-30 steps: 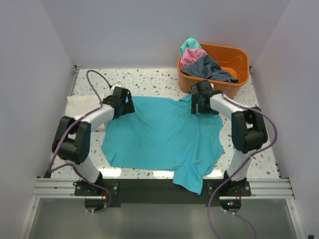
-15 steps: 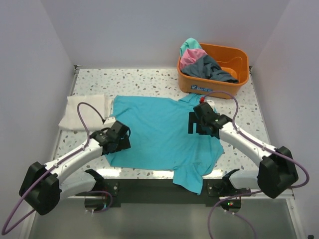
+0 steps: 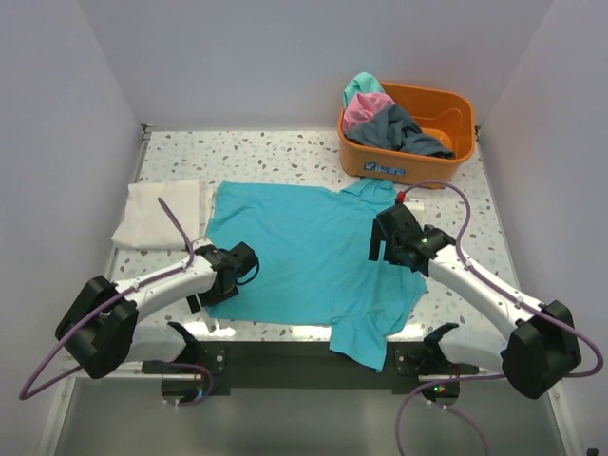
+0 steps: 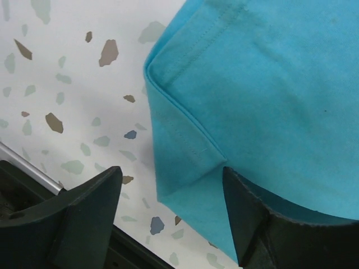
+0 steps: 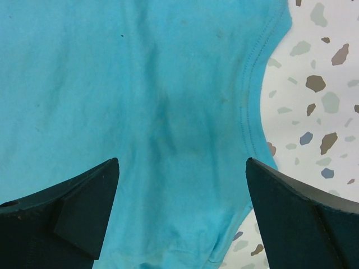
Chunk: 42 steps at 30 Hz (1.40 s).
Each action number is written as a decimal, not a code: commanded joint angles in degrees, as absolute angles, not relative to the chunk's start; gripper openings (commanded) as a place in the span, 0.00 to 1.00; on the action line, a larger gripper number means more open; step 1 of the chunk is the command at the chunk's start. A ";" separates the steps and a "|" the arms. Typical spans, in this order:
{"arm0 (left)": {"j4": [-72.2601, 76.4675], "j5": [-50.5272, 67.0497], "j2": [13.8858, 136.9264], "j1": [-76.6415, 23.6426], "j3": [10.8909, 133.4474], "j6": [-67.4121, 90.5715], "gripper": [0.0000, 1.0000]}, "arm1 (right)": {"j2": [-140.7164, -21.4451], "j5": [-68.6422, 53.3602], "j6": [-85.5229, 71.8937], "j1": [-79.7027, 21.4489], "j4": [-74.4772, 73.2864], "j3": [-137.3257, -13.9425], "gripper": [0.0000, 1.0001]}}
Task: Fold and stack the t-shirts
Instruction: Flatten the tshirt out
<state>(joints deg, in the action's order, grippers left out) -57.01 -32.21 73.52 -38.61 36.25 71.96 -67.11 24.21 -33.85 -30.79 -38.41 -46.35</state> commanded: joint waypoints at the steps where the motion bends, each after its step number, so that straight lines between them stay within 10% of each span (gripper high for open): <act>1: -62.41 -36.74 72.60 -39.11 37.88 78.49 0.75 | -66.27 26.81 -35.24 -30.76 -39.38 -46.41 0.99; 12: -61.44 -38.05 75.06 -39.11 37.88 77.61 0.45 | -63.38 26.81 -34.89 -30.76 -39.90 -44.56 0.99; 42: -51.33 -35.95 73.83 -39.02 34.72 71.90 0.28 | -58.45 23.20 -37.44 -42.19 -46.85 -43.51 0.98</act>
<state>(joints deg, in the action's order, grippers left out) -53.54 -35.38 73.73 -38.76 35.57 73.14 -58.43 21.56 -35.97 -41.63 -45.45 -41.65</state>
